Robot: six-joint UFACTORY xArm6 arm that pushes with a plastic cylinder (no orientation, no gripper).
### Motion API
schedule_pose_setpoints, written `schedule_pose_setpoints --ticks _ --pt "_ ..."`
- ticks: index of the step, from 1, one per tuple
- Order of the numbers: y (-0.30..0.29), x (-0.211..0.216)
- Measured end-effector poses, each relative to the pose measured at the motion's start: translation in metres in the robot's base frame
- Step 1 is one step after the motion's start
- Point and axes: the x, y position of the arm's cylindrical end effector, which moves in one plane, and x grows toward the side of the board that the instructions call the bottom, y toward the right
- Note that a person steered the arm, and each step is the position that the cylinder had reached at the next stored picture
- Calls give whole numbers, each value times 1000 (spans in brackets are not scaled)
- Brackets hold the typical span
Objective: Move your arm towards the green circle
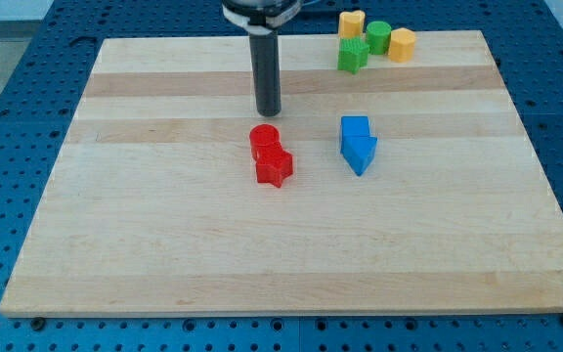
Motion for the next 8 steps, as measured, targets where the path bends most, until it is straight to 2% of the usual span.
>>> schedule_pose_setpoints --ticks 2,3,4,5,6,8 --pt "88 -14" --pt "168 -27" --pt "263 -72" --pt "306 -126" --pt "302 -149" --pt "283 -149"
